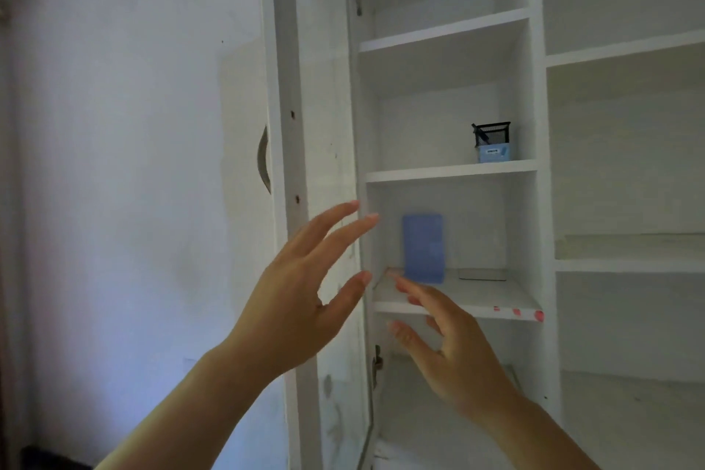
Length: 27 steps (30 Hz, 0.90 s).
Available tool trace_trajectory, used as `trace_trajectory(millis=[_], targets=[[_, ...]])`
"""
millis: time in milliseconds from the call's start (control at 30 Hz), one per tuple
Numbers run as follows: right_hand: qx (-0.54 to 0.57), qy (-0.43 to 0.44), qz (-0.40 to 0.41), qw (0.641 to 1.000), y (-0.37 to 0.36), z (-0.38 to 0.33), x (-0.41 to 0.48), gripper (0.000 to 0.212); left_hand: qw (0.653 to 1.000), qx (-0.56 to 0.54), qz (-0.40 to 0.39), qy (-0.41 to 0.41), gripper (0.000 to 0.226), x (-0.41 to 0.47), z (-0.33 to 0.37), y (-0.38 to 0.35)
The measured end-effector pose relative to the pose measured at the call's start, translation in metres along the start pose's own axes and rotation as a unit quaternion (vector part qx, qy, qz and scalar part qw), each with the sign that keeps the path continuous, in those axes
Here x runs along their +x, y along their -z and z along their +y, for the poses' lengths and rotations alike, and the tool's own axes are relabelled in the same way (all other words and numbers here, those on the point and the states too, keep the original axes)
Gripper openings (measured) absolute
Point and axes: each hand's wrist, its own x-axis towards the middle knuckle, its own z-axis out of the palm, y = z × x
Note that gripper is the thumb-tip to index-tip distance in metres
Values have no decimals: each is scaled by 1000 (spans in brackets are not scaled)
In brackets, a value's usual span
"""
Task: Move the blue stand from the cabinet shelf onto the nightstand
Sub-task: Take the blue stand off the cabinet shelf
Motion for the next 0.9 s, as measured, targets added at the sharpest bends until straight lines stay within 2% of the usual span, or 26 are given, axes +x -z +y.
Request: trace_trajectory(millis=[200, 400, 533, 633, 900], targets=[[-46, -47, 0, 998, 66, 46, -25, 58, 999, -17, -48, 19, 49, 7, 33, -72], [-77, -75, -8, 994, 127, 88, -51, 50, 995, -39, -71, 62, 42, 7, 57, -150], [-97, -84, -18, 992, 157, 113, -59, 51, 991, -45, -93, 87, 53, 10, 70, -189], [-112, -87, -36, 989, 170, 131, -56, 52, 987, -52, -121, 98, 59, 14, 73, -211], [-117, -82, -54, 988, 167, 178, -20, 53, 979, -45, -165, 111, 54, 29, 37, -262]])
